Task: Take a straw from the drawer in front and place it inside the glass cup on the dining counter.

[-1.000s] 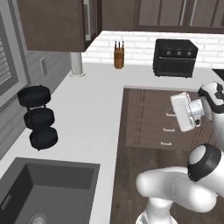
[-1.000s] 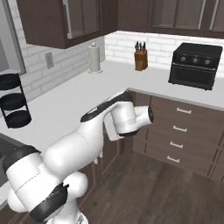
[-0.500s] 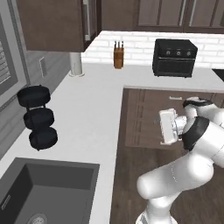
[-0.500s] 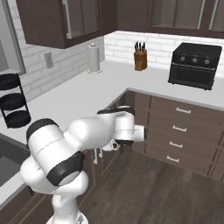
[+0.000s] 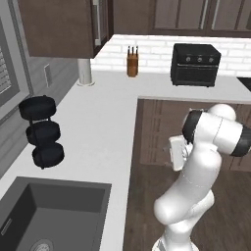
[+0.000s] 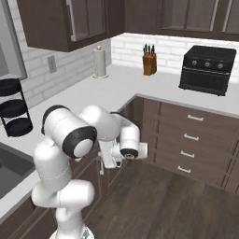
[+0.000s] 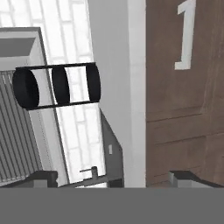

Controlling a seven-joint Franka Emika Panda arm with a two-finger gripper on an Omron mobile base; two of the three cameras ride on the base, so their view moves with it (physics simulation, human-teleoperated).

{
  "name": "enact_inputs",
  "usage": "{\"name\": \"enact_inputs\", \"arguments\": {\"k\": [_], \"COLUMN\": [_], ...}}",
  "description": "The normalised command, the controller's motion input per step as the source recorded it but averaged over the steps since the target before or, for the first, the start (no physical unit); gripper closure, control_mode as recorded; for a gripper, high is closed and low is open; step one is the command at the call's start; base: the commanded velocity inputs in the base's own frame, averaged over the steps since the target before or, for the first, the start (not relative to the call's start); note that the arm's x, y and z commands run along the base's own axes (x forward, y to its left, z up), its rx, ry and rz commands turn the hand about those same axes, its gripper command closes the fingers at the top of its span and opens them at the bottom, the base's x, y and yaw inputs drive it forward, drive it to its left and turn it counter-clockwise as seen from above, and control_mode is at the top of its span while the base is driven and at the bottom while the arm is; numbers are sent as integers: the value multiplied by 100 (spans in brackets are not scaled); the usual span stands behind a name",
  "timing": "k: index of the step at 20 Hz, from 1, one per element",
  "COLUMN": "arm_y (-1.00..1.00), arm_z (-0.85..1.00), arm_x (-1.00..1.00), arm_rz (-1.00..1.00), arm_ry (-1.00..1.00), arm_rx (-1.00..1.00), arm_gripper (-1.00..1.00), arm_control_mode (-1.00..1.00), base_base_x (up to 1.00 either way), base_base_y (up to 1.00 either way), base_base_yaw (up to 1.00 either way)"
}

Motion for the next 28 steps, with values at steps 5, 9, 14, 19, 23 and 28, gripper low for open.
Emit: {"name": "enact_inputs", "arguments": {"k": [5,9,14,19,23,28], "arm_y": [48,56,47,40,25,7], "arm_z": [-53,-34,-19,-13,-20,-16], "arm_x": [1,0,0,0,16,31], "arm_rz": [17,10,-4,-25,-27,-14], "arm_ry": [-14,-22,-23,-9,0,0], "arm_rx": [1,2,0,0,0,1], "arm_gripper": [-100,-100,-100,-100,-100,-100], "arm_control_mode": [-100,-100,-100,-100,-100,-100], "base_base_x": [0,0,0,0,0,0], "base_base_y": [0,0,0,0,0,0], "base_base_yaw": [0,0,0,0,0,0]}}
